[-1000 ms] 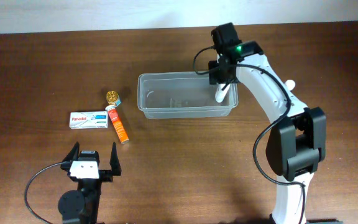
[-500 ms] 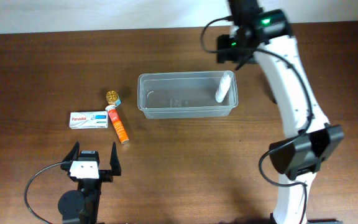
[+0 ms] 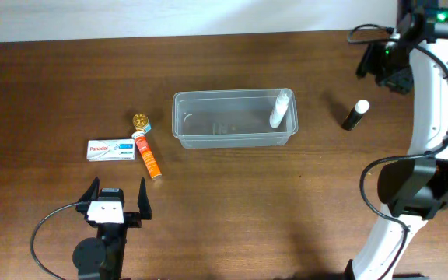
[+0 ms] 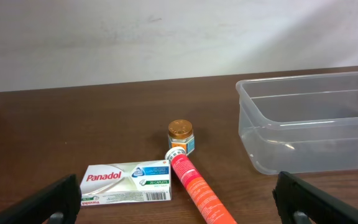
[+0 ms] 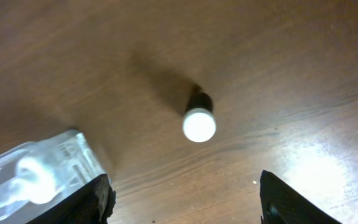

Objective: Pack container
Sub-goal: 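Move the right gripper over the small dark bottle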

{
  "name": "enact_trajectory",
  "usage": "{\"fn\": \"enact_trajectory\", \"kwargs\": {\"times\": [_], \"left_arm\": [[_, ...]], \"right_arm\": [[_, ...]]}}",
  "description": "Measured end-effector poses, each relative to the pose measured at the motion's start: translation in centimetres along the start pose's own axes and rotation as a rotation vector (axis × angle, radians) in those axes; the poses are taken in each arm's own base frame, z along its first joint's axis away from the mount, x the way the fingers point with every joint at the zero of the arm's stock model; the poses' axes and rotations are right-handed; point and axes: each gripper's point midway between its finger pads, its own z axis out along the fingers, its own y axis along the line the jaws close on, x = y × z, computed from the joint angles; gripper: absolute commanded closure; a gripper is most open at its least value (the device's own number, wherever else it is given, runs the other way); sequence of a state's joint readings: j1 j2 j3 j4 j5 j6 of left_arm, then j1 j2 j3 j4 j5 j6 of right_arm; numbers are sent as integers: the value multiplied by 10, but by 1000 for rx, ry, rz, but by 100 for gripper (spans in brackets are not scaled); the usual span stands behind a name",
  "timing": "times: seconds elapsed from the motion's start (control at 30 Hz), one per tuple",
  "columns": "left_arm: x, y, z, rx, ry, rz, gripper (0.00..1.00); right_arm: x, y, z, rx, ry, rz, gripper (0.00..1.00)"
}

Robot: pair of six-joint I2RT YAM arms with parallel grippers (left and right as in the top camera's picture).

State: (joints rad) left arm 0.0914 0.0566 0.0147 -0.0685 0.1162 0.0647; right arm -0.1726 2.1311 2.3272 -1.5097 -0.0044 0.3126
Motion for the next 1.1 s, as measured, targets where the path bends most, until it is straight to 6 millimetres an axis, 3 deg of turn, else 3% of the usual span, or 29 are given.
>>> {"fn": "enact_trajectory", "kwargs": {"times": [0.5, 1.1], "left_arm": [[0, 0, 0, 0, 0, 0, 0], [0, 0, 0, 0, 0, 0, 0]], "right_arm": [[18, -11, 78, 17, 91, 16, 31], [27, -22, 122, 21, 95, 30, 31]]}}
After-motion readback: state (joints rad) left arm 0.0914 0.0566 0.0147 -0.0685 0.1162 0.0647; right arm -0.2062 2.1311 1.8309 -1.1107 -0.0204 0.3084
